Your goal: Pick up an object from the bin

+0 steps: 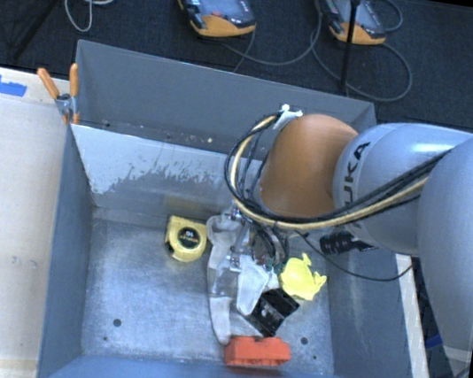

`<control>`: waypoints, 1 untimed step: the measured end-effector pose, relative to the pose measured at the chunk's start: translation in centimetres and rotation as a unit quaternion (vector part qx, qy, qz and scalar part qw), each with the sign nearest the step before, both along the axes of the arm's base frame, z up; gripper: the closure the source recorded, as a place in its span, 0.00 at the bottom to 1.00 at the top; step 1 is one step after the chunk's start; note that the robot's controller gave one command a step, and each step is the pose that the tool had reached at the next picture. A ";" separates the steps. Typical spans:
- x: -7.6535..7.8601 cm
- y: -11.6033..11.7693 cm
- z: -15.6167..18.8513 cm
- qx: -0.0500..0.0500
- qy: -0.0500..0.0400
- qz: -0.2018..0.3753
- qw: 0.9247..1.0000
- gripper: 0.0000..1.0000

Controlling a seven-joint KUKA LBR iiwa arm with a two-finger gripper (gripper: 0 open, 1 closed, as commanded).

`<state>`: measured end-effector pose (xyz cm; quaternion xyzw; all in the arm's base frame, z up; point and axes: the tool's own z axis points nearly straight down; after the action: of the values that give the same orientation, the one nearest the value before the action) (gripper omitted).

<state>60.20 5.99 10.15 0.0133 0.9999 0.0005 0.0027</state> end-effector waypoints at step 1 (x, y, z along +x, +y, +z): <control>1.2 1.1 -2.4 -0.001 0.002 -0.014 1.000 0.00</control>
Offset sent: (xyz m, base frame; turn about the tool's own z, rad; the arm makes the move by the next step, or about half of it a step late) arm 0.0115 0.0350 -0.0315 -0.1429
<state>61.37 7.07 7.72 0.0271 0.9996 -0.0004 0.0011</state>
